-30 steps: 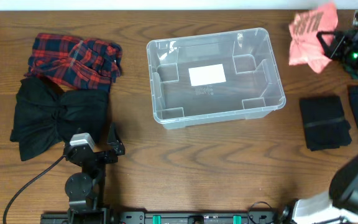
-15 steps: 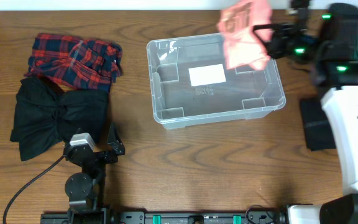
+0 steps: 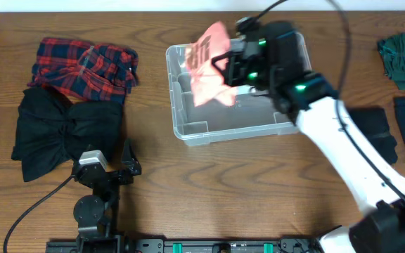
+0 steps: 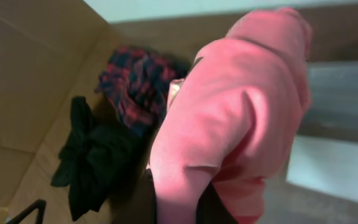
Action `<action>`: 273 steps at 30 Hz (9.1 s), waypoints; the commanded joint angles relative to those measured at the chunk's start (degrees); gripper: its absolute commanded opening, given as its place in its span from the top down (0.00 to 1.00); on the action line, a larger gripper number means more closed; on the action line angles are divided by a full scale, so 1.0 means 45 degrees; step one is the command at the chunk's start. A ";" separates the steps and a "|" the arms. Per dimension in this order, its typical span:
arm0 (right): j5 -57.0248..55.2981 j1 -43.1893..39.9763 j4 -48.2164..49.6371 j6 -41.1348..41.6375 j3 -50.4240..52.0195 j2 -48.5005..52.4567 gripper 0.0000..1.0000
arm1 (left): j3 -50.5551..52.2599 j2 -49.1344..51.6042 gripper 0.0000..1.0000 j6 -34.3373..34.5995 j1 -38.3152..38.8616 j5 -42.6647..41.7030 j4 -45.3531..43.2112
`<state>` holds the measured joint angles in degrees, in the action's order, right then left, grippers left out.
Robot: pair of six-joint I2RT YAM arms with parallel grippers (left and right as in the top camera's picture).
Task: Pack container
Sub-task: 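Lift the pink t-shirt and carry it left over the bin, then lower the pink t-shirt into the bin's left side and release, then move the right gripper to the dark green shirt and grasp it, then carry the dark green shirt into the bin's right side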
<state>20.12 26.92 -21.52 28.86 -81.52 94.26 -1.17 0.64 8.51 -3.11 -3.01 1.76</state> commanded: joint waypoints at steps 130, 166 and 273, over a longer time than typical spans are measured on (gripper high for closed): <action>-0.0612 -1.4639 -0.1229 -0.4347 -0.3541 0.5887 0.16 | 0.0209 -0.0068 0.02 -0.0223 -0.0019 0.0053 0.0466; 0.0748 -1.4872 0.5974 -0.2671 -0.3541 1.0350 0.16 | 0.0209 -0.0068 0.02 -0.0223 -0.0019 0.0053 0.0466; 0.7752 -0.6047 -0.4867 -1.5514 -0.3526 0.4872 0.97 | 0.0209 0.0155 0.02 -0.0223 -0.0019 0.0053 0.0461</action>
<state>52.93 1.04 -43.83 -39.07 -97.06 115.59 -1.17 1.19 8.51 -3.11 -3.01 1.76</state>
